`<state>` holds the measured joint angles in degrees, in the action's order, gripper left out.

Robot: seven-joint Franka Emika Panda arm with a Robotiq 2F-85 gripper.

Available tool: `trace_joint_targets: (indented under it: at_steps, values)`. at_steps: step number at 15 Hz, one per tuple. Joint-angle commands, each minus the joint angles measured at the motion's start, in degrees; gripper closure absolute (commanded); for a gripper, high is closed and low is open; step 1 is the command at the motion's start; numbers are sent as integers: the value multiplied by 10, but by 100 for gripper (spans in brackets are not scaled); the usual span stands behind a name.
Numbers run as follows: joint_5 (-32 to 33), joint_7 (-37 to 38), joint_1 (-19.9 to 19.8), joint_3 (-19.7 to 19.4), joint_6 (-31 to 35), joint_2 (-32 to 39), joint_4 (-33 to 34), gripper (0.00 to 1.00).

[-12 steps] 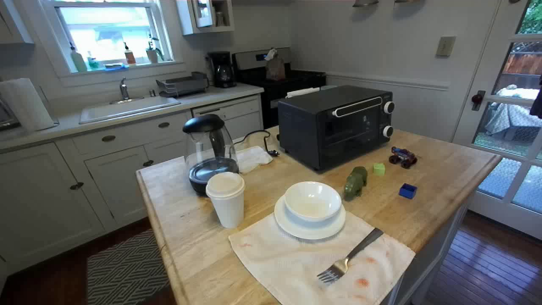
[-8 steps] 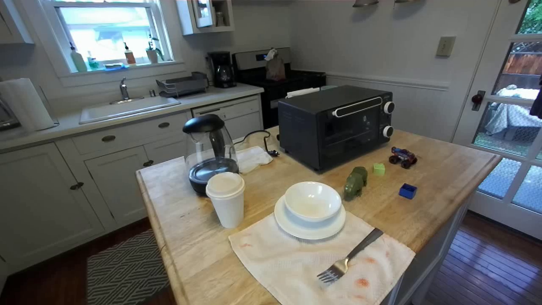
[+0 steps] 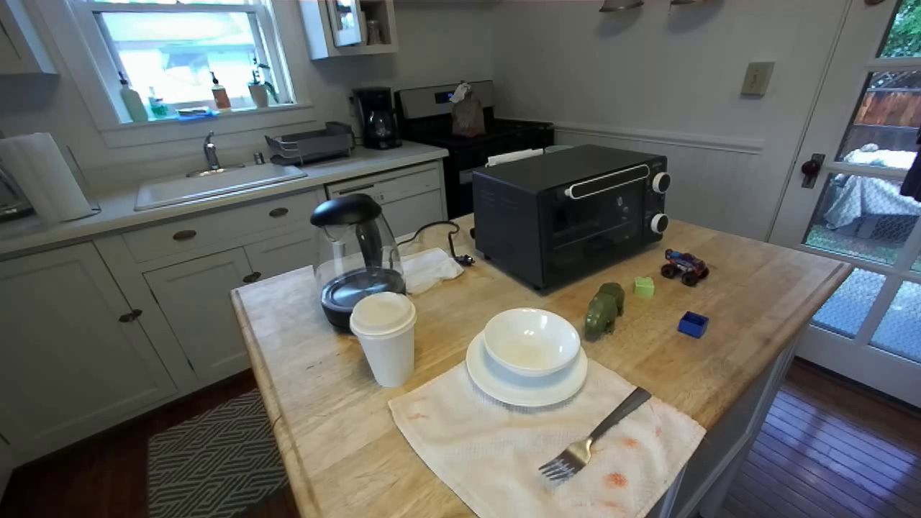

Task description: Turn the blue bock over

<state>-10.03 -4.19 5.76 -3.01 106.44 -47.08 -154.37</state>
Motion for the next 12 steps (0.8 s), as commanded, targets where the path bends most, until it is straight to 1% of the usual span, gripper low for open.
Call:
trace_joint_targets:
  at_steps: [1, 4, 7, 10, 11, 12]
  values:
    - [-7, 19, -23, 9, 22, 21, 6, 0]
    - [-9, 73, -59, 2, 62, 74, 13, 0]
    - [-13, 122, -90, 3, 120, 127, 17, 0]
    - [-20, 189, -109, 12, 185, 180, 16, 0]
    - [-25, 210, -112, 12, 199, 201, 18, 0]
    - [-40, 219, -107, 5, 197, 221, 24, 0]
